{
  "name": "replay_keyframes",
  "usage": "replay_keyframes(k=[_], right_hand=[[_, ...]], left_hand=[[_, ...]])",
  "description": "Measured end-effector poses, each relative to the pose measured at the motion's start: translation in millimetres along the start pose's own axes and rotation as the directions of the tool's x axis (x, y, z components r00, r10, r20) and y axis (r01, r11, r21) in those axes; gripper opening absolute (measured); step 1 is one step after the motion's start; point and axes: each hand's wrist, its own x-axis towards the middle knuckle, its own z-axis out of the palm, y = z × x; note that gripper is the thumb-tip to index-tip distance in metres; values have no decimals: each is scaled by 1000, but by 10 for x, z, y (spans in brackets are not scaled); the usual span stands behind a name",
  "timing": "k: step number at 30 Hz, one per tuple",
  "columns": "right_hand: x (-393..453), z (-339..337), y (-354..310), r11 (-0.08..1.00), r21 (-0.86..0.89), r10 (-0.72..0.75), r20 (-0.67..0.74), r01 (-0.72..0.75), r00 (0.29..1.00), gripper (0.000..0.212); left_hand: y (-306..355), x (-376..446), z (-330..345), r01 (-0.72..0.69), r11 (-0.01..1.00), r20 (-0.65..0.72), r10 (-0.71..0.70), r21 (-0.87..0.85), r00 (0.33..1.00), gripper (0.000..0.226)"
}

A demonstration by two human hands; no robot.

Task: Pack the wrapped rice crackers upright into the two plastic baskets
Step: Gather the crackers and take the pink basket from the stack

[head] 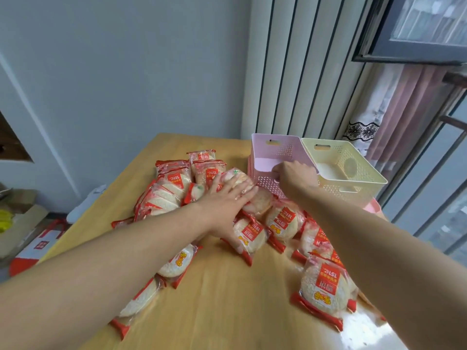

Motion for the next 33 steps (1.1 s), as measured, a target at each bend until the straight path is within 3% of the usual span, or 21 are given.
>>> replay_keyframes(k=[4,7,9,11,13,14,16,17,18,19,20,21,22,23,25,27,29,31,33], right_hand=[[11,-119,22,991,129,40,-141,-22,989,29],[-76,-348,28,983,179,-8,-197,44,980,24],[-156,-490,61,976,180,-75,-256,123,964,21],[-270,-585,162,960,178,-155,-305,216,940,20],[-409,-670,282,929,199,-240,-316,312,918,18],[-506,-729,345,907,201,-298,-317,371,901,17],[-700,-838,460,860,170,-416,-311,480,855,15],[-799,-896,498,834,144,-474,-308,533,825,17],[-891,-921,536,805,116,-529,-305,582,792,20],[-1006,-951,548,775,87,-583,-286,626,761,18],[-1052,-941,578,751,63,-623,-262,657,737,14],[-1124,-953,582,732,43,-655,-230,680,720,12],[-1187,-960,567,714,29,-682,-195,700,704,15],[-1267,-982,524,714,9,-693,-136,700,708,18],[-1397,-1067,457,759,-62,-648,26,648,761,20],[-1440,-1165,476,868,-44,-471,243,495,848,23],[-1450,-1250,503,939,19,-328,356,344,875,46],[-1426,-1348,541,958,113,-283,261,262,923,58],[-1402,-1429,535,945,259,-249,170,201,953,33]], left_hand=[[-51,15,28,-38,999,-2,38,-30,999,156],[-82,2,-30,-67,995,-12,66,-72,998,144],[-135,-12,-124,-40,986,-57,31,-165,998,125],[-201,-55,-256,32,945,-169,-92,-326,981,87],[-317,-97,-427,119,794,-293,-353,-597,889,57],[-379,-149,-534,144,650,-300,-521,-746,799,51],[-548,-275,-781,108,334,-200,-761,-937,617,58],[-645,-346,-885,67,201,-123,-795,-977,593,65],[-708,-435,-977,21,86,-54,-775,-996,630,69],[-729,-538,-1040,-16,-4,-9,-696,-1000,718,71],[-735,-598,-1095,9,-32,26,-600,-999,800,72],[-728,-656,-1116,52,-6,48,-509,-999,859,70],[-691,-701,-1087,119,93,66,-439,-989,896,62],[-654,-738,-1024,185,244,86,-366,-952,926,47],[-546,-820,-901,302,501,101,-388,-811,916,16],[-416,-924,-823,342,525,124,-405,-780,906,17],[-219,-1082,-882,286,507,130,-320,-813,938,29],[-109,-1193,-927,254,516,138,-252,-818,958,32],[-54,-1286,-962,252,520,179,-187,-817,966,22]])
